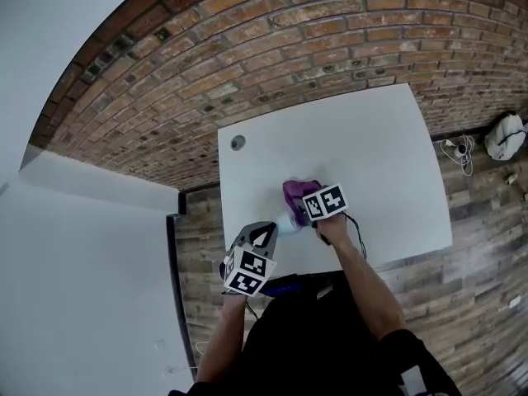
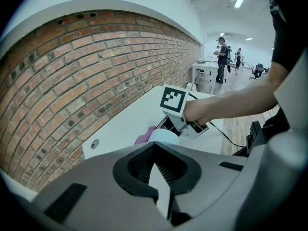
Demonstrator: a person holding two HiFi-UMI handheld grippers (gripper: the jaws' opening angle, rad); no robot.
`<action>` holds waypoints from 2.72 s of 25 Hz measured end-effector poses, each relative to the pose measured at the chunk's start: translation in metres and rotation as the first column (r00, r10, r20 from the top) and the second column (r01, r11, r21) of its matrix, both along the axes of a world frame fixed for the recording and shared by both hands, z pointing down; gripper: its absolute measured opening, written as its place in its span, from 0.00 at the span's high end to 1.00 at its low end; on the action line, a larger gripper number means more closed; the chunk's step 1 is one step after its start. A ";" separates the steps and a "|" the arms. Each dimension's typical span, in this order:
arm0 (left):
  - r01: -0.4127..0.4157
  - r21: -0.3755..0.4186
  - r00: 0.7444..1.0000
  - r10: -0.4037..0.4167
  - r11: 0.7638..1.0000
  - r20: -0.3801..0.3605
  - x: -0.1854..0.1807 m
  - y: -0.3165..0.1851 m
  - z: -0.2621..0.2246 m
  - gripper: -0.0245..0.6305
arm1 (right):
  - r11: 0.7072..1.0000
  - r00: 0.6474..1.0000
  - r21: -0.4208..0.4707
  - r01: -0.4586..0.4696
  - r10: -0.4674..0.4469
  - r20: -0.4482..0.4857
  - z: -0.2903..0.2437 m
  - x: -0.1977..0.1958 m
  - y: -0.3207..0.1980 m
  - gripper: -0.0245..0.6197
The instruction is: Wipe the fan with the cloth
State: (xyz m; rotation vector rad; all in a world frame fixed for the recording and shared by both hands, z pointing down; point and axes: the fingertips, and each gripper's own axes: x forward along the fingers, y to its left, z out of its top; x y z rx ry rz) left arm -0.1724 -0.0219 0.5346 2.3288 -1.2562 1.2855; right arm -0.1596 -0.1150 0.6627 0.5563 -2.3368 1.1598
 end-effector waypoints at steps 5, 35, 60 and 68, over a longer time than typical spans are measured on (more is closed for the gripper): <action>0.003 0.001 1.000 -0.003 1.000 -0.009 0.001 0.000 0.000 0.96 | 0.988 0.999 -0.157 -0.001 0.009 0.048 0.024 0.001 0.036 0.86; 0.000 -0.175 0.984 -0.031 0.985 -0.175 -0.016 0.015 0.015 0.96 | 0.989 0.980 0.041 0.145 -0.149 0.133 -0.098 0.022 0.061 0.86; -0.069 -0.120 0.997 0.073 0.990 0.030 -0.008 0.001 0.005 0.96 | 0.997 0.947 -0.072 -0.032 0.054 0.316 -0.110 0.024 0.032 0.86; -0.060 -0.119 0.998 0.062 0.991 0.017 -0.007 0.001 0.006 0.96 | 0.982 0.875 -0.185 -0.035 0.119 0.469 -0.107 -0.003 0.036 0.86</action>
